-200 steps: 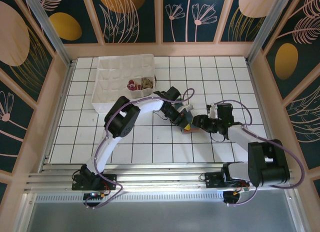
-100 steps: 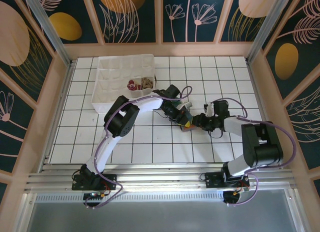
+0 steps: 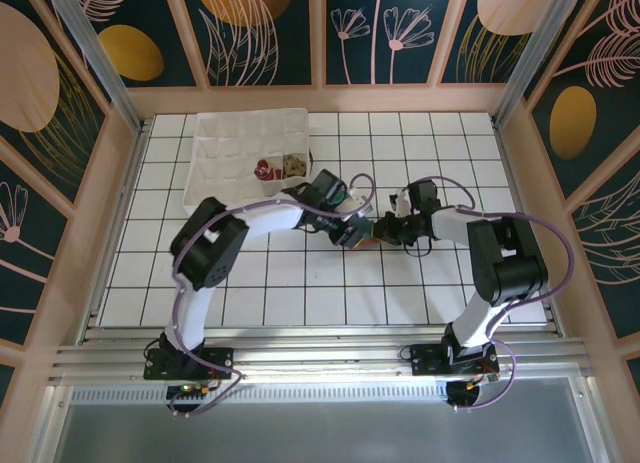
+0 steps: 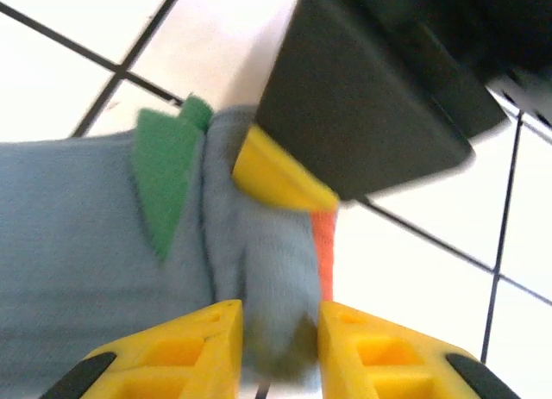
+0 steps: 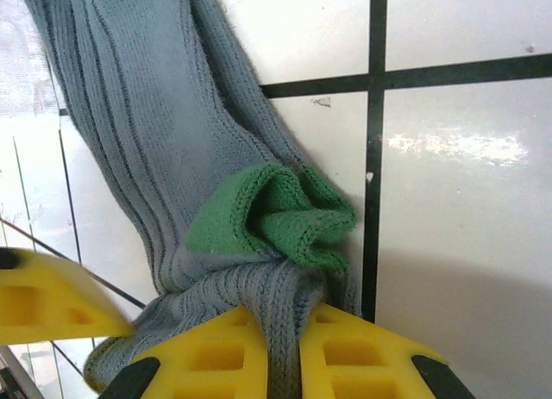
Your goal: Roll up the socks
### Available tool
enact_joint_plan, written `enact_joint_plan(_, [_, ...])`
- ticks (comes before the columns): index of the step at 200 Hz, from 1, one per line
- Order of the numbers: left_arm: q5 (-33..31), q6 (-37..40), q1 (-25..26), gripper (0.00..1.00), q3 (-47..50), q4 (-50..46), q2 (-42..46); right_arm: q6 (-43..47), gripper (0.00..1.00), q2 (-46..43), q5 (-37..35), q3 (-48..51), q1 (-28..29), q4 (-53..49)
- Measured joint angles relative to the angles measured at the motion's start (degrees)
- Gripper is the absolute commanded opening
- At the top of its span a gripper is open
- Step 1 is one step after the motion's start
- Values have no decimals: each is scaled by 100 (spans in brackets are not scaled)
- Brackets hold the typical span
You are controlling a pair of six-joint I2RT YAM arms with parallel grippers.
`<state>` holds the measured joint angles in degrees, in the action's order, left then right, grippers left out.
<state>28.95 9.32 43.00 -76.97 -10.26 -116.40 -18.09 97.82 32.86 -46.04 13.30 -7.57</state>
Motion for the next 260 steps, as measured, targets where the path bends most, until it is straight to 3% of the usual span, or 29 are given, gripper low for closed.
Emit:
enact_joint_plan(37, [-1663,1209,702,40,1519,1471,1178,24,8,70,17,-118,0,-170])
enact_joint_plan(63, [-2411,1799,1176,40,1770,1998,1126,44,8,98,22,-164,0,-238])
enact_joint_plan(103, [-3097,2426,1340,41,1700,2391,835,90,7,98,22,-170,0,-254])
enact_joint_plan(158, [-3508,2826,1364,38,1421,2465,221,129,8,103,37,-170,0,-256])
enact_joint_plan(173, [-3550,2822,1364,32,1333,2457,125,129,8,111,39,-170,0,-256])
enact_joint_plan(197, [-3550,2721,1364,11,1182,2238,116,129,11,114,42,-164,0,-247])
enact_joint_plan(208, [-3550,2647,1364,0,1117,2116,116,129,15,114,46,-151,0,-229])
enact_joint_plan(260, [-3191,1930,1335,0,914,1714,105,177,40,-76,-9,4,11,-146])
